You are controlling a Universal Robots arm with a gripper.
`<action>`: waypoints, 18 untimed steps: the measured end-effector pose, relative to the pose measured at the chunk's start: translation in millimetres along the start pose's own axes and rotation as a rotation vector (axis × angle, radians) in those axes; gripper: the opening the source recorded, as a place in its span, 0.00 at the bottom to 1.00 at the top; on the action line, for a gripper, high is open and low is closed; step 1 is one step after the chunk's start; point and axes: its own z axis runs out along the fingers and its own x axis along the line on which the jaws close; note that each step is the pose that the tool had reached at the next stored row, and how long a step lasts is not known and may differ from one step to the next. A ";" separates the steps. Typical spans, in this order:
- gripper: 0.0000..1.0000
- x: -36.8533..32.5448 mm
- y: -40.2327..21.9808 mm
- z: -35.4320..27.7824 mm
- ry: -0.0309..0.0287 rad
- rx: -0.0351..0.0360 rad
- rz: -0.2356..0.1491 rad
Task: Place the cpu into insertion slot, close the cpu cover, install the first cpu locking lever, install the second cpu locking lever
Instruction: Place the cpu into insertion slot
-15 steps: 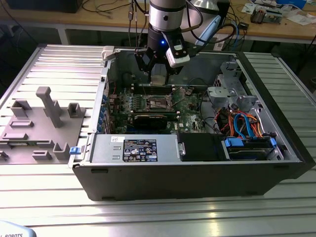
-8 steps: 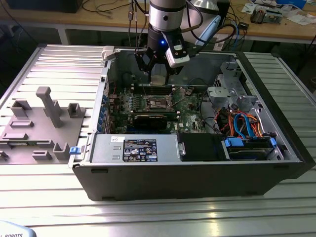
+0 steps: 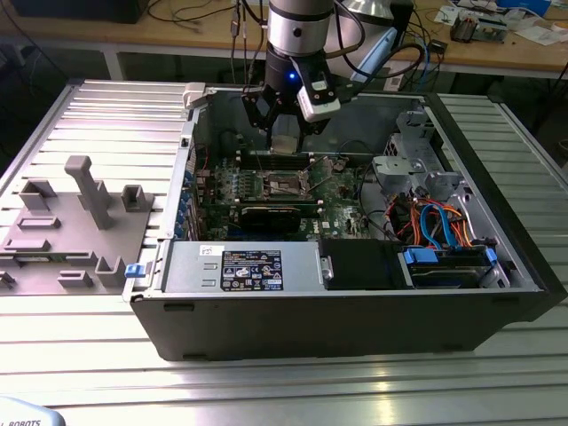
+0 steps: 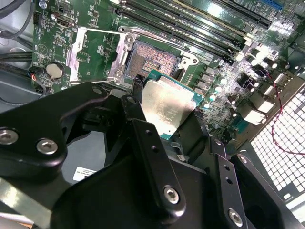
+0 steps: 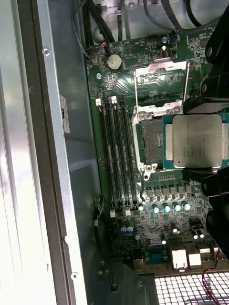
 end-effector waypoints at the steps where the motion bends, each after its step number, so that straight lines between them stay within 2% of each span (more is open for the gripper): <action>1: 0.55 0.0 0.0 0.0 -0.0002 0.0002 0.002; 18: 0.55 0.0 0.0 0.0 -0.0017 0.0026 0.020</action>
